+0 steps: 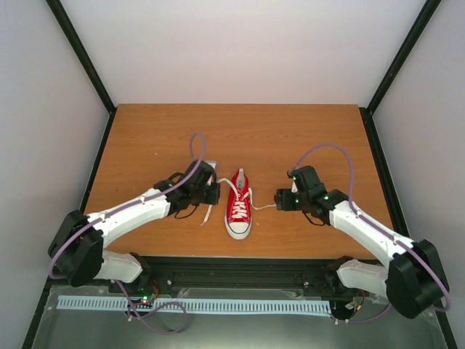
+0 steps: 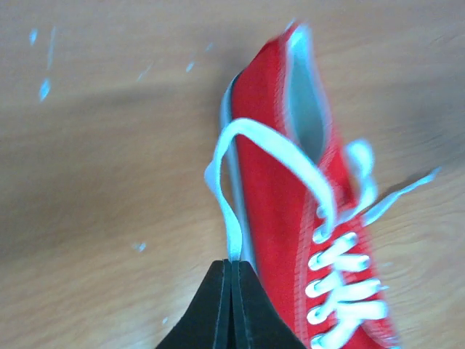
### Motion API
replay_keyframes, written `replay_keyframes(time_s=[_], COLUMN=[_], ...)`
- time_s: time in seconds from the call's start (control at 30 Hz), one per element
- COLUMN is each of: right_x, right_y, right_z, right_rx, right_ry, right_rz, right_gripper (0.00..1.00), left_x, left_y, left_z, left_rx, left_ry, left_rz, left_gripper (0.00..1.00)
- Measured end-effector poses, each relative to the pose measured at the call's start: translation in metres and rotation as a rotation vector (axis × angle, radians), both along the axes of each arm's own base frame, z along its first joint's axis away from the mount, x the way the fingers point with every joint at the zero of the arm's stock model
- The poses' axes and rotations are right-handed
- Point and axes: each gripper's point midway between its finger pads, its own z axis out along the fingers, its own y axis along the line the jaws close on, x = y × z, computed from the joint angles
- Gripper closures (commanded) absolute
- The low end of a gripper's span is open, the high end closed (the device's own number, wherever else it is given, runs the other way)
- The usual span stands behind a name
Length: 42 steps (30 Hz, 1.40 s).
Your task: Tie the shoes
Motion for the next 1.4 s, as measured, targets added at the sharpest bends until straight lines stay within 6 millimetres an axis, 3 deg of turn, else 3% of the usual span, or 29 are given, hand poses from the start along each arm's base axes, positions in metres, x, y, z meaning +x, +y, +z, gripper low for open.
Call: replay_keyframes(time_s=[0.1, 0.23, 0.5, 0.67, 0.93, 1.0, 1.1, 1.13, 1.17, 1.3, 1.4], right_x=[0.006, -0.003, -0.040, -0.045, -0.024, -0.021, -0.017, -0.016, -0.015, -0.008, -0.004], right_y=[0.028, 0.075, 0.158, 0.192, 0.210, 0.213, 0.216, 0.216, 0.216, 0.202, 0.184], right_z=[0.036, 0.077, 0.096, 0.084, 0.042, 0.035, 0.028, 0.027, 0.027, 0.036, 0.059], right_rx=[0.139, 0.354, 0.511, 0.530, 0.469, 0.459, 0.450, 0.449, 0.443, 0.386, 0.345], right_ry=[-0.100, -0.188, -0.253, -0.298, -0.325, -0.331, -0.340, -0.341, -0.344, -0.372, -0.399], right_rz=[0.112, 0.336, 0.643, 0.673, 0.588, 0.581, 0.573, 0.568, 0.561, 0.501, 0.460], right_gripper=[0.21, 0.24, 0.37, 0.49, 0.48, 0.58, 0.85, 0.95, 0.97, 0.97, 0.97], left_x=[0.011, 0.010, 0.001, 0.003, 0.001, 0.002, 0.003, 0.003, 0.004, 0.010, 0.011], left_y=[-0.013, -0.024, -0.036, -0.041, -0.049, -0.050, -0.052, -0.053, -0.053, -0.043, -0.030], left_z=[0.029, 0.043, 0.058, 0.071, 0.074, 0.076, 0.078, 0.079, 0.079, 0.075, 0.073], left_rx=[-0.108, -0.166, -0.198, -0.234, -0.309, -0.324, -0.343, -0.347, -0.347, -0.321, -0.306], left_ry=[-0.017, -0.005, 0.015, 0.012, 0.052, 0.054, 0.055, 0.054, 0.053, 0.013, -0.061], left_rz=[-0.044, -0.117, -0.215, -0.221, -0.188, -0.181, -0.176, -0.174, -0.172, -0.122, -0.093], left_gripper=[0.99, 0.99, 0.99, 0.99, 0.99, 0.99, 0.99, 0.95, 0.88, 0.23, 0.07])
